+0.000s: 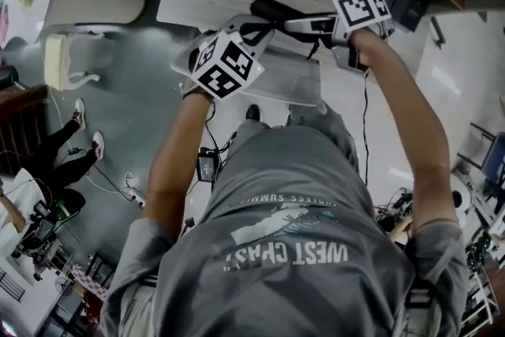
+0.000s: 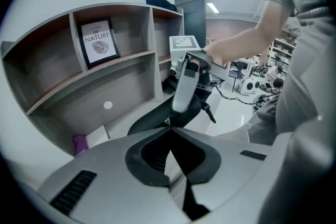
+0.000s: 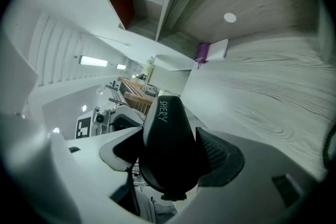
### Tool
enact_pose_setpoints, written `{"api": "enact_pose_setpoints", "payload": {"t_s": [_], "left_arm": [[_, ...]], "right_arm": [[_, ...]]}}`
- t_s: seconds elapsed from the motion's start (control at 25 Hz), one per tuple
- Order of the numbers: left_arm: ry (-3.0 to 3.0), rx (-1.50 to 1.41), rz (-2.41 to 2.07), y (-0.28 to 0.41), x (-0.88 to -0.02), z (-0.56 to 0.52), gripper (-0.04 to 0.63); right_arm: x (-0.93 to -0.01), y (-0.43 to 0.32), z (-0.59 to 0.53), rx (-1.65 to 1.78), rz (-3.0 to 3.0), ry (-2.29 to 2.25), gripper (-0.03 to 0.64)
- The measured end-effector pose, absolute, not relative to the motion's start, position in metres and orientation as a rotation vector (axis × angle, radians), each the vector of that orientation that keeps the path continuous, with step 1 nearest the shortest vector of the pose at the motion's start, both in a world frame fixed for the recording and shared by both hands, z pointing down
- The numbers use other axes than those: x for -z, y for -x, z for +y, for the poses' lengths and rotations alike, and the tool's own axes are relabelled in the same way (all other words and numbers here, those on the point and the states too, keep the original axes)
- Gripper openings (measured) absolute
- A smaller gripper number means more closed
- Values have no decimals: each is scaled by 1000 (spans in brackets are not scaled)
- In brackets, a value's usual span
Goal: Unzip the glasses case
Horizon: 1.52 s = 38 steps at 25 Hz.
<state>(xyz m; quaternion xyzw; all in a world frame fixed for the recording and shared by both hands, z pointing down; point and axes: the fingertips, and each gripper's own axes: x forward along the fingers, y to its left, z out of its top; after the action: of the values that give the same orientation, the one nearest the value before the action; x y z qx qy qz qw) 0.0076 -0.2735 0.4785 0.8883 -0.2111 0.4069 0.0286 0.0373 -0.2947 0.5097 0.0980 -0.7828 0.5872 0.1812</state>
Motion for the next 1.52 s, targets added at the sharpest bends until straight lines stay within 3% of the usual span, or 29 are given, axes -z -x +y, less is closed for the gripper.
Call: {"api": "enact_pose_setpoints", "payload": {"t_s": [0.48,1.0,1.52], "left_arm": [[-2725,-1128,-603,-15,-485,-269,-3],[-2727,-1287,-602,-19,-505,-272,-3],[-2678,-1146,-455,-56,-523,-252,-2]], "right_arm": [[-519,-25,-310,-2015,-2298,-141,337],[-543,-30,-313,-1978,-2217,-356,322],[-563,-31,-313,-1923,-2200,-419,305]]}}
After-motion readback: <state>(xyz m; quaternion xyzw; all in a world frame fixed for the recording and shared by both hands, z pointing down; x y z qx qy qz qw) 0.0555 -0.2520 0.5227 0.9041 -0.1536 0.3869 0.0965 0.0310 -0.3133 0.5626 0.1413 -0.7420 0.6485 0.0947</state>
